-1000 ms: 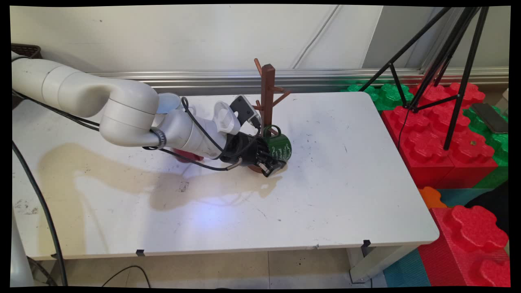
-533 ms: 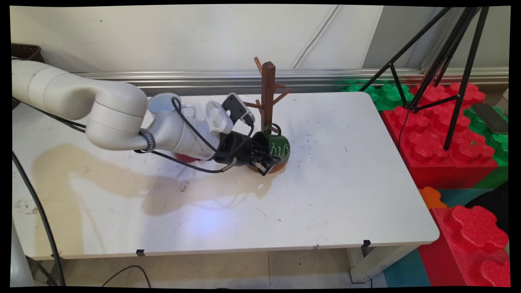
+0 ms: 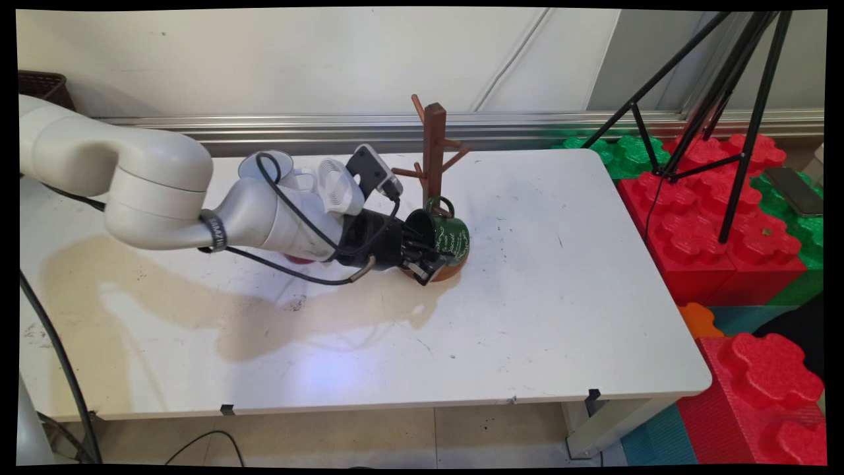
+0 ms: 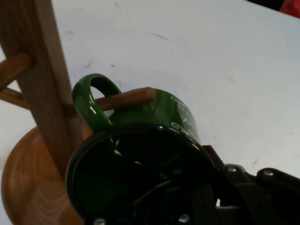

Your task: Place the picked object on the table

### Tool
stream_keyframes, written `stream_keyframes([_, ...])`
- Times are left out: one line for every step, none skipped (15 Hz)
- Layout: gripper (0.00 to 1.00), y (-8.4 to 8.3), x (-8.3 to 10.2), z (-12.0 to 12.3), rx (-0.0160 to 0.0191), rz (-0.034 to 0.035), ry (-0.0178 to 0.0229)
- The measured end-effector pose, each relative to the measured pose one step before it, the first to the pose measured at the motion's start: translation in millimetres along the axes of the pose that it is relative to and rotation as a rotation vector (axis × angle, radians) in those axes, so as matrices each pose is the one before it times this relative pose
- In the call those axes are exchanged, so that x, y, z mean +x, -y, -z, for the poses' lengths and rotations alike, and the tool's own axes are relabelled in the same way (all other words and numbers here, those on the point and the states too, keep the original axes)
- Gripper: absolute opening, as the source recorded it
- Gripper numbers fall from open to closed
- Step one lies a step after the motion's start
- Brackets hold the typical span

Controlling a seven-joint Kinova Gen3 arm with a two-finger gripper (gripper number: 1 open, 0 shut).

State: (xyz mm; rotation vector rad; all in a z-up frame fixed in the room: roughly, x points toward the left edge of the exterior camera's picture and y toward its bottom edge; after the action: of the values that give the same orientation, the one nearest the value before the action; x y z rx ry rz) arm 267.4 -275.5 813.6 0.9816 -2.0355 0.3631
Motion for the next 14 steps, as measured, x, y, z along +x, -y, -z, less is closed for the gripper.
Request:
stream_keyframes([0.0,-2.83,0.9,3.95,-0.00414,-0.00319,-0.0065])
stream_keyframes([0.0,-2.93,1.19,4.02,-0.00409,-0.0035,-0.00739])
stream_keyframes([0.0,-2.5,1.18,3.31,-0.00342,-0.00366,-0.00626])
stream_keyframes([0.0,-1.62,0.8,2.11,-0.00215,-0.00212,-0.00391])
stream_keyframes([0.0,-2.54,1.27,3.27,-0.00342,-0.00433,-0.00592])
stream_keyframes([0.0,-1.56,0.84,1.98,-0.00213,-0.0028,-0.00353])
stream_keyframes([0.0,-2.61,1.49,3.11,-0.00397,-0.00614,-0.00565])
stream_keyframes([0.0,-1.92,0.88,2.18,-0.00356,-0.00528,-0.00274])
stream_keyframes([0.0,-2.84,1.14,3.18,-0.00541,-0.00835,-0.00291])
stream_keyframes([0.0,-3.33,1.16,3.68,-0.0068,-0.01054,-0.00235])
stream_keyframes([0.0,-3.46,0.96,4.01,-0.0073,-0.01141,-0.00032])
stream_keyframes([0.0,-2.91,0.34,3.91,-0.00564,-0.0104,0.00245])
stream_keyframes([0.0,-3.33,0.16,4.8,-0.00561,-0.01218,0.00423])
stream_keyframes([0.0,-3.35,-0.25,5.36,-0.00452,-0.01197,0.00615])
